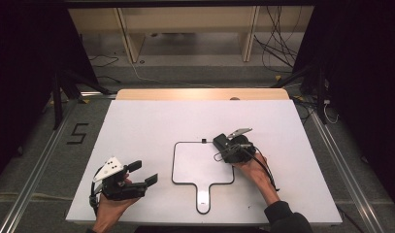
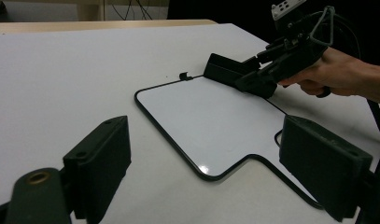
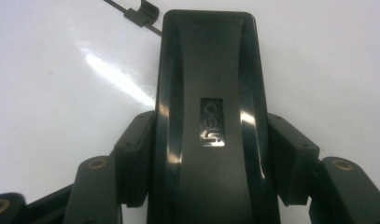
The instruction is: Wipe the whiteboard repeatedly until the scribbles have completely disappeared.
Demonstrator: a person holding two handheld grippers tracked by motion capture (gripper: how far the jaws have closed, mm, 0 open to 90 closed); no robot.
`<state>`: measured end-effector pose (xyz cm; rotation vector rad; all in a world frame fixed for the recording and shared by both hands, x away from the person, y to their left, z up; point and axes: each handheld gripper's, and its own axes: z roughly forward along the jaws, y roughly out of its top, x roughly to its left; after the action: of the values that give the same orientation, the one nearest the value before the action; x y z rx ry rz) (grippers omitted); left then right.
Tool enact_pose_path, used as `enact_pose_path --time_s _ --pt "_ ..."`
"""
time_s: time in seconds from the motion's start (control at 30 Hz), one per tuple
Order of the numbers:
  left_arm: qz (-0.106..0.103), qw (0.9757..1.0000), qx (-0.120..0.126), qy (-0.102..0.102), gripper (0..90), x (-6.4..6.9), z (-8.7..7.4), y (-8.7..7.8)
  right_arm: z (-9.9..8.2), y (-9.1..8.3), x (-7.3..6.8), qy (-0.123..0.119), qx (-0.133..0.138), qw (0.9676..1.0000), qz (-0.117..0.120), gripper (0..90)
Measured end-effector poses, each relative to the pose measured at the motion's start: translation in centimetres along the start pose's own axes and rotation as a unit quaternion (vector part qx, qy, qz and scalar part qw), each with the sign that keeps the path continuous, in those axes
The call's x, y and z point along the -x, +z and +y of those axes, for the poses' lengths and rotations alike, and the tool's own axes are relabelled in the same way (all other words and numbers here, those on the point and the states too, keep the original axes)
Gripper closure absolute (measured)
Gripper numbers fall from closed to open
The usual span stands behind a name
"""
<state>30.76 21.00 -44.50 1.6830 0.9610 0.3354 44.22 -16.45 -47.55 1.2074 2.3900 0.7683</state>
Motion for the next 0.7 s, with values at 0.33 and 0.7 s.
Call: enact_pose_path --time_s 0.33,0.7 --pt "0.003 1.0 0.001 0.0 15.8 0.0 0.0 0.0 -2.8 -2.5 -5.4 -0.073 0.003 0.9952 0.065 40.9" --pt "0.003 1.0 0.001 -0.001 15.9 -0.1 0.0 -0.1 -1.2 -0.7 -2.7 -0.032 0.018 0.9984 0.043 40.9"
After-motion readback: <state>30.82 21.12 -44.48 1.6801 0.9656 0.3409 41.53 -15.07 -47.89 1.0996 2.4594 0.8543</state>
